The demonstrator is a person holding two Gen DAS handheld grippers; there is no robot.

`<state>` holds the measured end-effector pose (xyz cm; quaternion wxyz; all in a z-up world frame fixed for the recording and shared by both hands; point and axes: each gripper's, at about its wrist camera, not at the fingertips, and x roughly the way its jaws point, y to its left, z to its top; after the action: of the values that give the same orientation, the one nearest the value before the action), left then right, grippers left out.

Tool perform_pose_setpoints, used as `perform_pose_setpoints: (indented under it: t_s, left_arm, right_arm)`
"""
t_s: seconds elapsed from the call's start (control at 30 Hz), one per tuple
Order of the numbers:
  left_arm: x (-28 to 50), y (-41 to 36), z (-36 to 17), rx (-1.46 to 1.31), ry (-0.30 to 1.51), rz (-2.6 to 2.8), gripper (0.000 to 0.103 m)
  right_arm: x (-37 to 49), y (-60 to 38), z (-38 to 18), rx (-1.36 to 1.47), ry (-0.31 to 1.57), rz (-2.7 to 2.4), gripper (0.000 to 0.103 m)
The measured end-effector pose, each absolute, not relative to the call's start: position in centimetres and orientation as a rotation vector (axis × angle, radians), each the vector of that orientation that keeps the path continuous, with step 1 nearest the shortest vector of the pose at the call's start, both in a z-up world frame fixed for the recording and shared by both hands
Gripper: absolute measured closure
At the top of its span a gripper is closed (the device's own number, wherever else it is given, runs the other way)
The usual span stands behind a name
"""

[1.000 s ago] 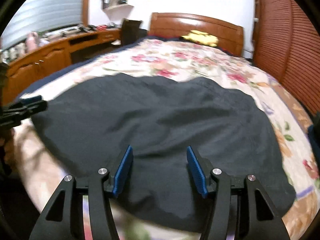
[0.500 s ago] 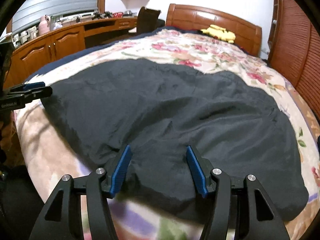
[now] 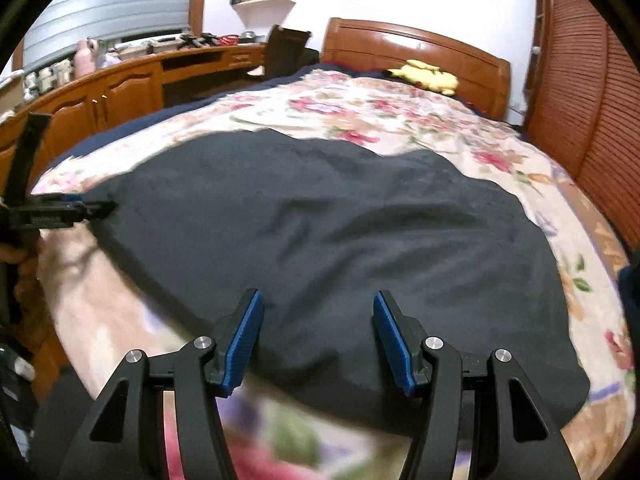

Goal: Fold large clothes
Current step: 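Grasp the folded jacket edge with the left gripper and fold it over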

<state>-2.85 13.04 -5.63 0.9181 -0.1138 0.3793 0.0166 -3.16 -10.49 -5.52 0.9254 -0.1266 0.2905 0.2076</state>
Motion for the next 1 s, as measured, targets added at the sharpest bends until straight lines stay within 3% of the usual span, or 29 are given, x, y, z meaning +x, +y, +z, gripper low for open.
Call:
perform_pose_setpoints:
  t_s: [0.07, 0.27, 0.33, 0.43, 0.47, 0.77, 1.0]
  left_arm:
    - [-2.7, 12.8, -5.5, -0.236, 0.785, 0.036, 0.023]
    - [-2.3, 12.6, -5.7, -0.304, 0.799, -0.009, 0.041]
    - [-2.1, 12.4, -5.7, -0.326, 0.802, -0.027, 0.051]
    - [-1.9, 12.1, -5.0, -0.310, 0.797, -0.027, 0.084]
    - [-2.1, 11.9, -4.1, -0.302, 0.772, -0.028, 0.087]
    - [-1.9, 7.7, 4.2, -0.183, 0.644, -0.040, 0.092]
    - [-0.8, 0.0, 9.3, -0.035, 0.597, -0.129, 0.093]
  right_arm:
    - [-2.8, -11.5, -5.7, -0.225, 0.619, 0.421, 0.044]
    - [-2.3, -11.7, -6.5, -0.245, 0.643, 0.399, 0.044]
    - [-2.3, -11.6, -6.5, -0.253, 0.642, 0.400, 0.044]
    - [-2.3, -11.9, -6.4, -0.229, 0.648, 0.407, 0.044]
    - [-2.3, -11.9, -6.5, -0.225, 0.650, 0.411, 0.044]
    - [-1.3, -13.6, -6.9, -0.177, 0.667, 0.444, 0.044]
    - [-1.6, -15.9, -5.9, -0.121, 0.661, 0.425, 0.044]
